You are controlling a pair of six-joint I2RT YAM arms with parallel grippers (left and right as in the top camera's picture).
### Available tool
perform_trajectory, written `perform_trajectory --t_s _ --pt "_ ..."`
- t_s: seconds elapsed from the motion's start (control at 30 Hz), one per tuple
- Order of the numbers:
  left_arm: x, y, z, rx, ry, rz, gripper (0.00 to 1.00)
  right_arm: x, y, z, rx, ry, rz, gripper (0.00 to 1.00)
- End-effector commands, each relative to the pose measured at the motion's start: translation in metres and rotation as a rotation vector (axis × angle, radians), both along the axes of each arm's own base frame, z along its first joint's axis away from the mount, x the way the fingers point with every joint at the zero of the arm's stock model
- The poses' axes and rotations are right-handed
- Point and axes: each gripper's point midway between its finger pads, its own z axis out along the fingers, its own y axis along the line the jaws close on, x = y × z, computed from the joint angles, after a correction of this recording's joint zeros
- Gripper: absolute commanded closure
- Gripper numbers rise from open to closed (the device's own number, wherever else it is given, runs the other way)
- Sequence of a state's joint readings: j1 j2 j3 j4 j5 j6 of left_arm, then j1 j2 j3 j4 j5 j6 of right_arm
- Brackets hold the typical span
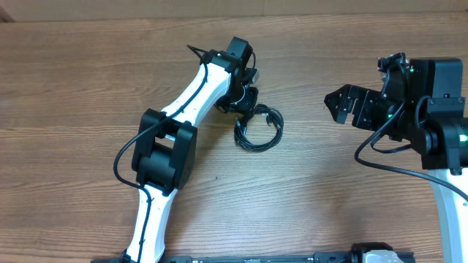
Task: Untangle cables
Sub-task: 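Lift the cable coil with the left gripper while the right arm approaches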
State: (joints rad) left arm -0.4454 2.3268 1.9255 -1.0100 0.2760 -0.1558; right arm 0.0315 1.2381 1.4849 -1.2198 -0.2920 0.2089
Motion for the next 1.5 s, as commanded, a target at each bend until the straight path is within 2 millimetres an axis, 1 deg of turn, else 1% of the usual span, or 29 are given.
perform_trajectory --t_s 0.0,0.13,0.23,0.27,0.4,0.43,0.53,0.6,0.67,0.77,0.83,0.9,1.0,1.07,1.13,1.2,1.3,1.33,1.47 --pt "-0.005 -0.012 -0.004 -0.018 -0.004 -0.084 0.72 0.000 0.000 0.005 0.008 -0.008 0.000 0.01" --pt "-0.007 -0.017 -0.017 -0.018 0.008 -0.094 0.72 0.000 0.000 0.005 0.008 -0.007 0.000 0.01" --pt "-0.012 -0.023 -0.031 -0.008 0.027 -0.107 0.76 -0.002 0.000 0.003 0.007 0.004 0.000 0.01" --pt "-0.015 -0.024 -0.038 0.001 0.038 -0.111 0.78 -0.002 0.000 0.003 0.007 0.004 0.000 0.01" --pt "-0.018 -0.021 -0.051 0.034 0.062 -0.086 0.92 -0.002 0.000 0.003 0.007 0.003 0.000 0.01" --pt "-0.018 -0.021 -0.053 0.036 0.065 -0.086 0.95 -0.002 0.000 0.003 0.007 0.002 0.000 0.01" --pt "-0.018 -0.020 -0.052 0.035 0.065 -0.080 0.96 0.000 0.000 0.004 0.007 -0.004 0.000 0.01" --pt "-0.016 -0.018 -0.047 0.033 0.064 -0.066 0.95 0.004 0.000 0.004 0.008 -0.010 0.000 0.01" --pt "-0.013 -0.013 -0.037 0.030 0.066 -0.031 0.96 0.009 0.000 0.003 0.008 -0.016 0.000 0.01" --pt "-0.002 -0.004 -0.011 0.008 0.035 0.027 0.96 0.020 0.000 0.003 0.007 -0.035 0.000 0.01" --pt "0.009 0.004 0.011 -0.014 -0.010 0.053 0.96 0.031 0.001 0.003 0.009 -0.057 0.000 0.01" --pt "0.014 0.011 0.026 -0.027 -0.034 0.074 0.96 0.041 0.001 0.003 0.010 -0.074 0.000 0.01" --pt "0.016 0.018 0.045 -0.055 -0.050 0.090 0.96 0.056 0.006 0.001 0.034 -0.090 0.016 0.02" --pt "0.012 0.020 0.061 -0.079 -0.044 0.094 0.96 0.067 0.020 -0.002 0.102 -0.091 0.074 0.04" --pt "0.007 0.020 0.070 -0.093 -0.038 0.091 0.96 0.070 0.029 -0.006 0.143 -0.079 0.107 0.05" --pt "0.000 0.018 0.085 -0.120 -0.040 0.068 0.96 0.073 0.035 -0.013 0.175 -0.049 0.131 0.05" --pt "-0.007 0.017 0.108 -0.154 -0.061 0.046 0.96 0.073 0.039 -0.020 0.197 -0.019 0.145 0.05" --pt "-0.013 0.018 0.125 -0.170 -0.077 0.039 0.96 0.073 0.042 -0.023 0.214 -0.005 0.157 0.05" --pt "-0.030 0.028 0.155 -0.177 -0.087 0.036 0.96 0.070 0.051 -0.021 0.255 0.004 0.190 0.07"
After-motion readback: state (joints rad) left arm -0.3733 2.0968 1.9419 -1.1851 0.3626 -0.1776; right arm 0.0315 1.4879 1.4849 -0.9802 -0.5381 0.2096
